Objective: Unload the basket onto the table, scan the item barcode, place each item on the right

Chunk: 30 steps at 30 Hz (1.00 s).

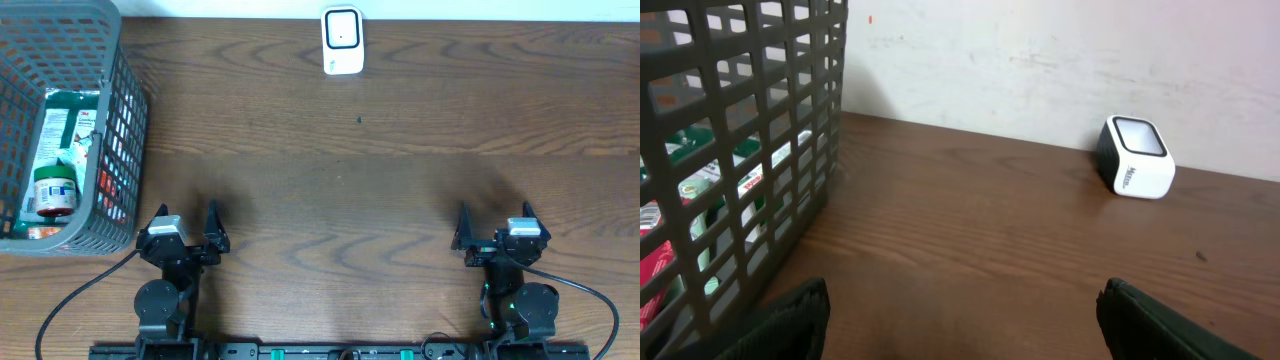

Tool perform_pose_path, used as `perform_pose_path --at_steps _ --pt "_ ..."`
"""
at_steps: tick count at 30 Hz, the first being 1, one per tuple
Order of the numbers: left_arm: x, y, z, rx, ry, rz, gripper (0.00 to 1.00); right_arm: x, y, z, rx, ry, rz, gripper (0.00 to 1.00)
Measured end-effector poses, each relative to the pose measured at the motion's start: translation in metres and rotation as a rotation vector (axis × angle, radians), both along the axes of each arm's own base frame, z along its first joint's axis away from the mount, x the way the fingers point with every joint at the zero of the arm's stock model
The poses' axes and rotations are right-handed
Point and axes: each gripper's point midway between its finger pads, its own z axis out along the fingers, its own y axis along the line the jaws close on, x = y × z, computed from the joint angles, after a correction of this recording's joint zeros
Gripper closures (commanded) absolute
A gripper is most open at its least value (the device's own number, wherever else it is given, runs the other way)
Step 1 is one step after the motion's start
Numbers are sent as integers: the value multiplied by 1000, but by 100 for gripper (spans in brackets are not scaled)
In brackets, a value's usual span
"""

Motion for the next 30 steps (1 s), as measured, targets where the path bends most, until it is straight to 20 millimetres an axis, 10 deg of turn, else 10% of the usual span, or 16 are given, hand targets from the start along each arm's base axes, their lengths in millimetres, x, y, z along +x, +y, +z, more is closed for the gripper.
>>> perform_pose_path --at_steps 24,30 --pt "-8 -13 1 -33 76 -74 13 0 0 0 0 0 0 1" --pt "-22 -19 47 -58 138 -101 13 0 0 0 0 0 0 1"
